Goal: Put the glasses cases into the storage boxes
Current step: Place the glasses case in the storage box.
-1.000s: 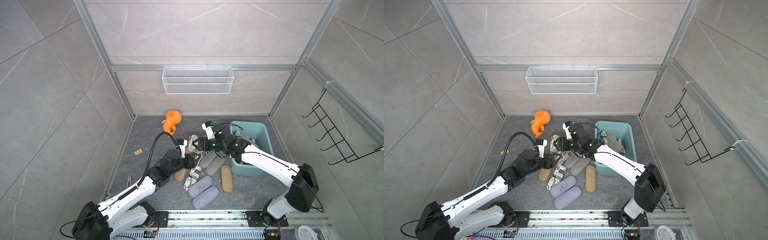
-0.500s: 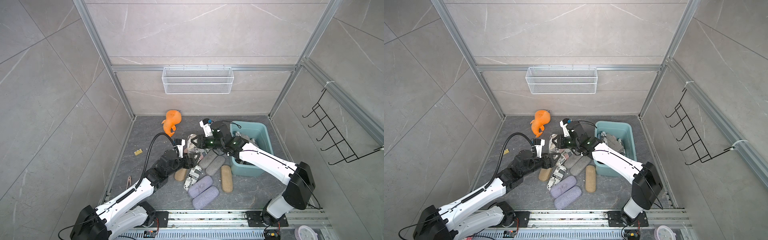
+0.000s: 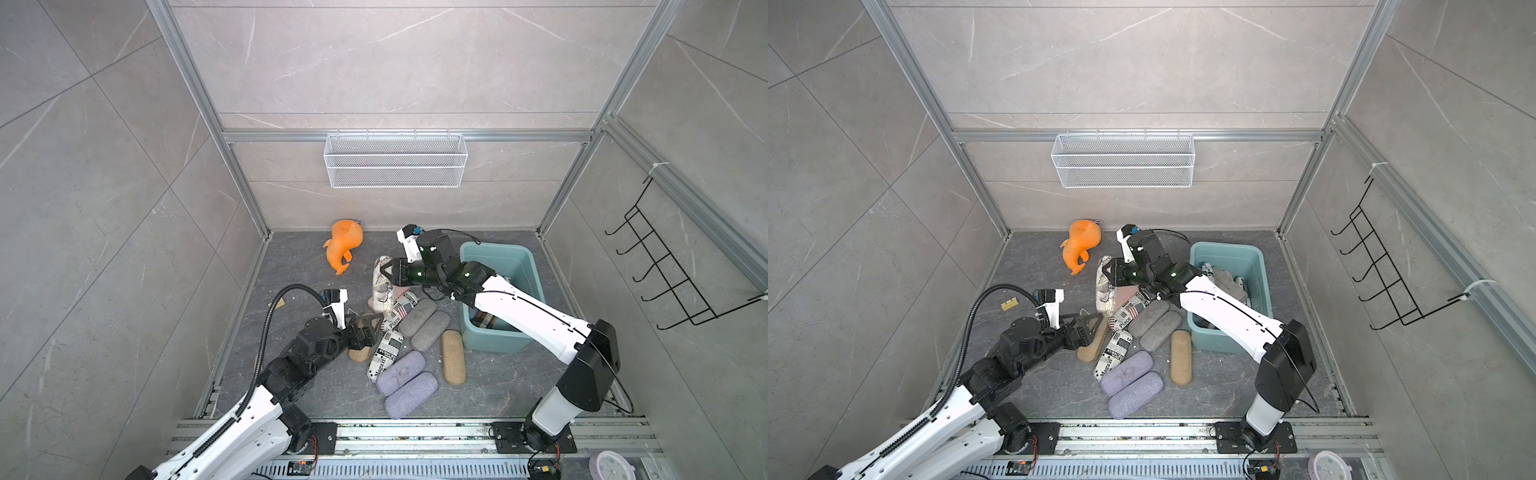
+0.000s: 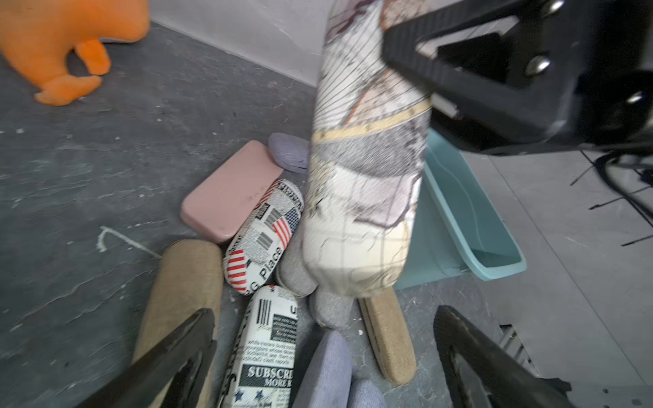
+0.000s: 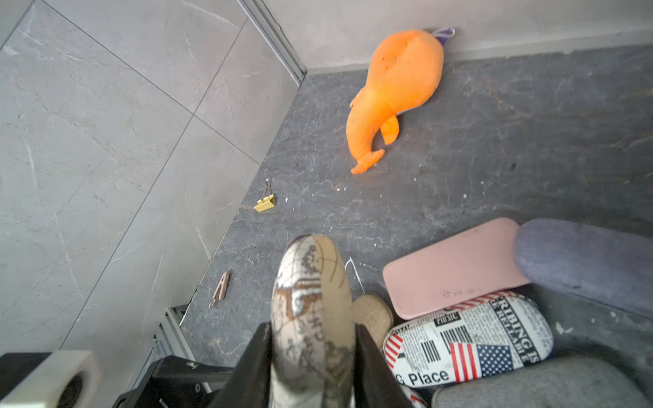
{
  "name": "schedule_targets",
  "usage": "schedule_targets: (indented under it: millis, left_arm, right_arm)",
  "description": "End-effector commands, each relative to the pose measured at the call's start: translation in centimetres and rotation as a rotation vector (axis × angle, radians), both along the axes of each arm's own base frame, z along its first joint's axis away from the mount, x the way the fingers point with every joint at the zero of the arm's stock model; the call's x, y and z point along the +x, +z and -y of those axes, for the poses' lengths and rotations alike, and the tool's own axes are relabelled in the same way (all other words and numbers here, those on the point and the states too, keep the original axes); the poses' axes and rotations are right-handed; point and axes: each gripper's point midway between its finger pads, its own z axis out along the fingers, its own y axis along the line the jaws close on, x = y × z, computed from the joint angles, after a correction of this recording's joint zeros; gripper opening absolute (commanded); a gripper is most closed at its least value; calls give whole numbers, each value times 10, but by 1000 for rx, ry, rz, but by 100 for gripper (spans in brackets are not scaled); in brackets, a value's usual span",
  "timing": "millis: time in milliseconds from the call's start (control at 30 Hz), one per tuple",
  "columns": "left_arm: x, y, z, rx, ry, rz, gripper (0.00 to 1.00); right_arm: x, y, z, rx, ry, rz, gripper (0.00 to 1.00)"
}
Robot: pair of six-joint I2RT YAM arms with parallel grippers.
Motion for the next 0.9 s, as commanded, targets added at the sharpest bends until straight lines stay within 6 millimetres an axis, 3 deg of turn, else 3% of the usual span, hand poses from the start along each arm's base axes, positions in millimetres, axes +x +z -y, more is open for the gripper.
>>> schedule_targets:
  millis: [0,133,333,600,767,867]
  left_arm:
    - [4,-11,-40,100,191,-50,98]
    - [5,-15,-57,126,278,-64,98]
    - [9,-26,-57,95,318,-91,97]
    - [18,-31,-53,67,345,-100,97]
    - [19,-29,-49,89,328,-107,97]
    - [19,-31,-48,96,325,-116,97]
  right_arm:
    - [16,18,15,-46,-41,53,31]
    - [30,37,52,-118,-113,88,31]
    - [45,49,150,-221,-283,87,31]
    - [42,45,291,-535,-588,49,31]
    - [33,35,350,-750,-716,10,31]
    - [30,22,375,-887,-764,-34,31]
